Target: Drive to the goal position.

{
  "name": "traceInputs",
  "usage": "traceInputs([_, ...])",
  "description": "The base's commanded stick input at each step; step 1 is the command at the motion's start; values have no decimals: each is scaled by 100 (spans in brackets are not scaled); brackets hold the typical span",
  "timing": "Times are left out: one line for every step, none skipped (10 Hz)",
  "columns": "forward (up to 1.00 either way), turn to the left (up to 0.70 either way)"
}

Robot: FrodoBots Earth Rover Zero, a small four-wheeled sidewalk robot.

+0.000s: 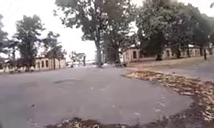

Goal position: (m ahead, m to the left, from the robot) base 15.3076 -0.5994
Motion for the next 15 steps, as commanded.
traceInputs([70,4])
traceInputs([70,4])
traceInputs([70,4])
traceInputs([70,4])
traceInputs([70,4])
traceInputs([70,4])
traceInputs([70,4])
traceInputs([70,4])
traceInputs([70,4])
traceInputs([70,4])
traceInputs([70,4])
traceInputs([70,4])
traceInputs([70,4])
traceInputs([70,4])
traceInputs([70,4])
